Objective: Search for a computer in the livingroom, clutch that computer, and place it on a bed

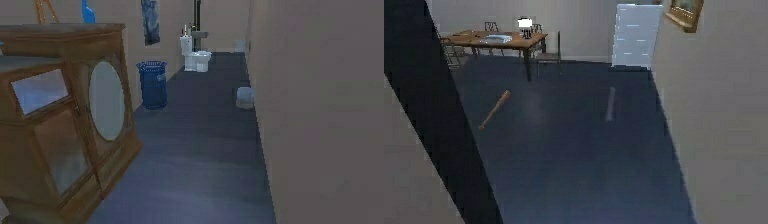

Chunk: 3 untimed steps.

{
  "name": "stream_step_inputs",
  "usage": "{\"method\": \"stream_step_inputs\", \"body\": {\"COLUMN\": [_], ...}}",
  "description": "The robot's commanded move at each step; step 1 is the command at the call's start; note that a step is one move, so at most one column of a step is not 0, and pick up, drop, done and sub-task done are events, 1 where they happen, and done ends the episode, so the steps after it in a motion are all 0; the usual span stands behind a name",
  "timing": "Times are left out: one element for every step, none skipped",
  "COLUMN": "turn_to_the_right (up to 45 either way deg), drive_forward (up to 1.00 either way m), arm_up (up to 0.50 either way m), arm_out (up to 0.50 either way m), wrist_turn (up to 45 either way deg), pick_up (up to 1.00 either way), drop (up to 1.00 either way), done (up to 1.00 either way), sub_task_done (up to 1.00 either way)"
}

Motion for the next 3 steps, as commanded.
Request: {"method": "stream_step_inputs", "body": {"turn_to_the_right": [0.0,6.0,0.0], "drive_forward": [0.25,0.0,1.0], "arm_up": [0.0,0.0,0.0], "arm_out": [0.0,0.0,0.0], "wrist_turn": [0.0,0.0,0.0], "pick_up": [0.0,0.0,0.0], "drop": [0.0,0.0,0.0], "done": [0.0,0.0,0.0], "sub_task_done": [0.0,0.0,0.0]}}
